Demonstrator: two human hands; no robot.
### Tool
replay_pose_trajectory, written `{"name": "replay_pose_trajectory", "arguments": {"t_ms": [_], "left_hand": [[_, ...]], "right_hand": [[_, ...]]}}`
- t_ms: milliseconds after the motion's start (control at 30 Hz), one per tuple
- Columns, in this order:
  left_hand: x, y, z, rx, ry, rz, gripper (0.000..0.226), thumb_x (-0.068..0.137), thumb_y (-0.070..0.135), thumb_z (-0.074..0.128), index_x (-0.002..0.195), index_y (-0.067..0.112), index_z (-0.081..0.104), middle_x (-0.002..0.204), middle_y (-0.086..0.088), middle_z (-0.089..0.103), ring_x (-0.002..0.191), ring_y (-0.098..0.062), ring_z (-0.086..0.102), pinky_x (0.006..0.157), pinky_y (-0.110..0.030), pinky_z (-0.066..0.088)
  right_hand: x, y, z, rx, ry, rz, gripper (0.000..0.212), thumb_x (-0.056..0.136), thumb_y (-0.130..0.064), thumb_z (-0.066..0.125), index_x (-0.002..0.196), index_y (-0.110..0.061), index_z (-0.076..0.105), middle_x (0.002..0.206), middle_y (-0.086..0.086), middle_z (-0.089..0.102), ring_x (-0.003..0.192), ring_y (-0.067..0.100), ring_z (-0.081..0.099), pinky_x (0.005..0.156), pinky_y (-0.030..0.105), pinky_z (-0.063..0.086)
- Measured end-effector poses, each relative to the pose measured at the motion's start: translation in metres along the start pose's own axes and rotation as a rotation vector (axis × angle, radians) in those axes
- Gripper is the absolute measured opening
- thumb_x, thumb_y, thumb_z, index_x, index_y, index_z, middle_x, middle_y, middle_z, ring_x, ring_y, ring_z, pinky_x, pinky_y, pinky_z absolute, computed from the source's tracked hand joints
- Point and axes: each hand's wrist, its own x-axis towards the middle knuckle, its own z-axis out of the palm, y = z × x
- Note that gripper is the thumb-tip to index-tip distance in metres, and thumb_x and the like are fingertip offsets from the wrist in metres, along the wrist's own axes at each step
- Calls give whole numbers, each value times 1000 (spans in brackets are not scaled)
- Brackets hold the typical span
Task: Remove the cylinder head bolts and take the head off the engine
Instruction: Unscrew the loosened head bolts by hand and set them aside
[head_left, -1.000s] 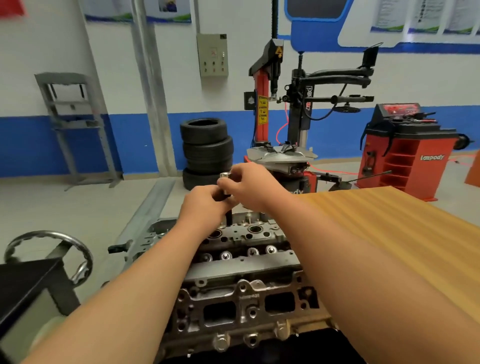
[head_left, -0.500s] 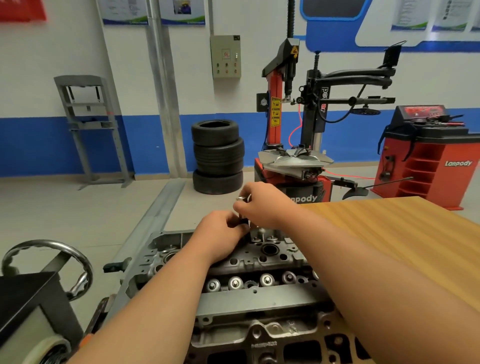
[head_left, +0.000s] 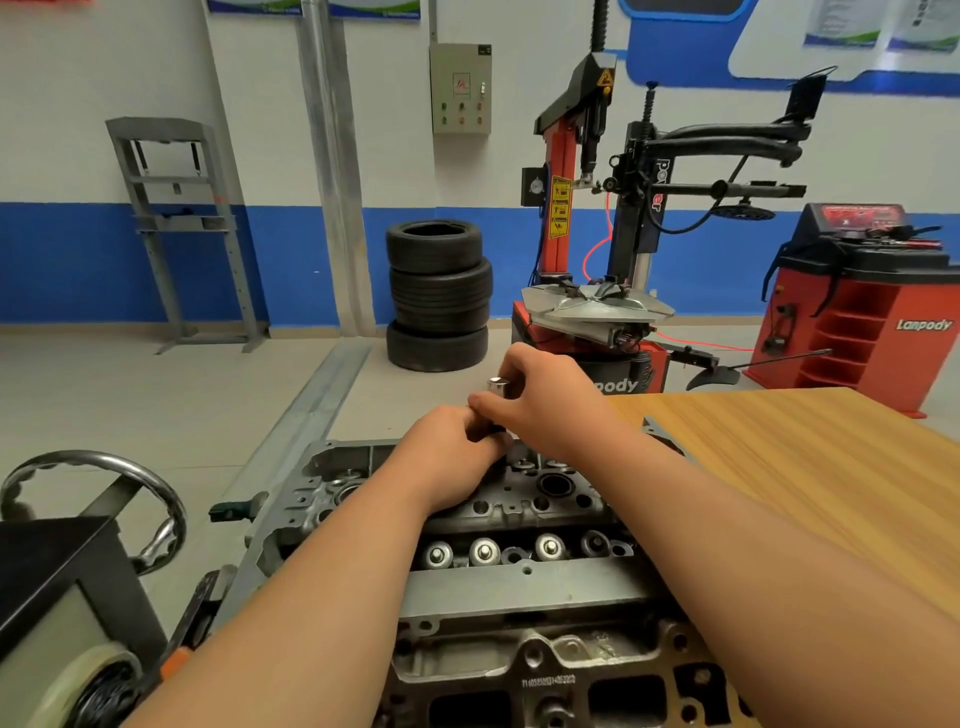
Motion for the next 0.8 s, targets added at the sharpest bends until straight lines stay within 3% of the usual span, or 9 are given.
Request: {"name": "replay_pose_trajectory", "arguments": {"t_ms": [67, 167, 267, 367, 600, 700, 800], "left_hand": [[0, 0, -1, -1, -6, 11, 9, 92, 35, 61, 87, 30, 67, 68, 13, 62, 67, -3, 55, 56, -21, 37], [0, -1, -4, -44, -31, 1, 8, 91, 32, 64, 93, 29, 71, 76, 14, 68, 75, -1, 59, 61, -20, 40], [1, -2, -5, -48, -16, 6, 5, 88, 28, 67, 90, 31, 70, 78, 14, 69, 79, -4, 61, 63, -22, 42], [2, 0, -3, -32, 8, 1, 2, 86, 27, 69, 87, 29, 70, 79, 8, 70, 80, -11, 62, 64, -27, 43], [1, 2, -1, 65, 4, 3, 17, 89, 32, 66, 104, 26, 68, 90, 4, 69, 88, -16, 61, 70, -28, 43], [1, 2, -1, 73, -5, 13, 11, 89, 31, 65, 98, 25, 69, 84, 5, 67, 84, -15, 61, 66, -28, 42], [1, -1, -3, -35, -36, 9, 14, 90, 28, 64, 102, 26, 72, 91, 7, 71, 89, -11, 64, 73, -25, 47]], "right_hand": [[-2, -1, 0, 2, 6, -13, 31, 79, -51, 67, 79, -27, 48, 76, -6, 58, 70, 12, 55, 61, 31, 49], [-5, 0, -3, 34, -12, -50, 29, 81, -50, 66, 84, -26, 51, 76, -8, 58, 71, 9, 55, 60, 29, 48], [-6, 0, -4, 71, -30, -113, 23, 83, -44, 67, 87, -28, 52, 74, -11, 56, 68, 5, 53, 58, 25, 42], [-7, -1, -5, 48, -38, -138, 21, 85, -40, 67, 91, -27, 52, 75, -12, 56, 69, 5, 54, 61, 26, 47], [-6, 1, -5, 80, -84, -75, 20, 83, -42, 68, 89, -26, 59, 79, -9, 59, 70, 5, 55, 57, 22, 38], [-5, 1, -8, 85, -108, -103, 17, 86, -37, 66, 98, -24, 66, 85, -12, 61, 79, 6, 57, 66, 21, 43], [-5, 5, -12, 150, -175, -117, 19, 91, -29, 62, 107, -23, 69, 92, -11, 66, 88, 6, 61, 76, 23, 48]]}}
